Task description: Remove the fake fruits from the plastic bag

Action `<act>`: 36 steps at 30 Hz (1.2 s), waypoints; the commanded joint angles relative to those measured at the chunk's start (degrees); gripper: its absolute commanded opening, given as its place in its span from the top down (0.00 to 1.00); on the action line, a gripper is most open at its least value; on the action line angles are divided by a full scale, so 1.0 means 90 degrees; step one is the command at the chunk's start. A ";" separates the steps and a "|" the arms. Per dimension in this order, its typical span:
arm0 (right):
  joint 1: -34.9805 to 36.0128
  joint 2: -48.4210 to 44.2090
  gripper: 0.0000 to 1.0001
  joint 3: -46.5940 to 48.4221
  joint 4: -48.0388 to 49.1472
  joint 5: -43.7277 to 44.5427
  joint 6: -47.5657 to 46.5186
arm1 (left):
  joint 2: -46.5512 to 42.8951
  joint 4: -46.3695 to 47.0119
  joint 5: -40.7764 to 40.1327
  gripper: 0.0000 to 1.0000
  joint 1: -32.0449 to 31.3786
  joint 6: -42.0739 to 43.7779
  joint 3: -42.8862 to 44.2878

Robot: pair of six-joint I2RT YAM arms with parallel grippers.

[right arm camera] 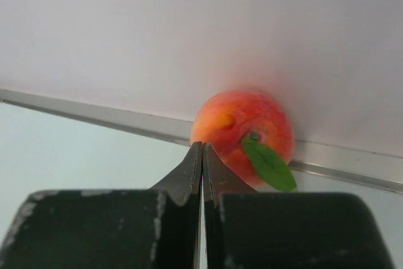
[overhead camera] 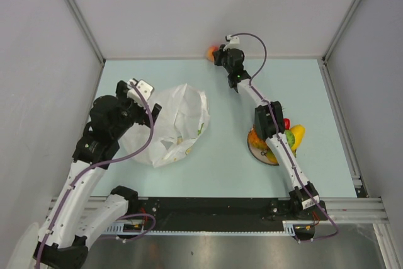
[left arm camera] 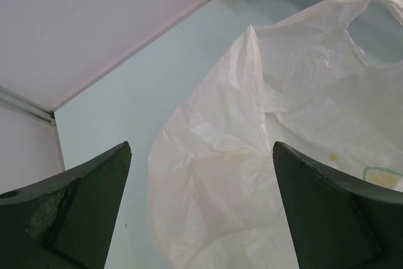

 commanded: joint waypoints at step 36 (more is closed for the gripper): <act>0.0302 0.0083 0.00 -0.0290 0.1053 0.1366 -0.4347 | 0.0296 0.0064 0.0002 0.00 0.0271 0.0169 0.0257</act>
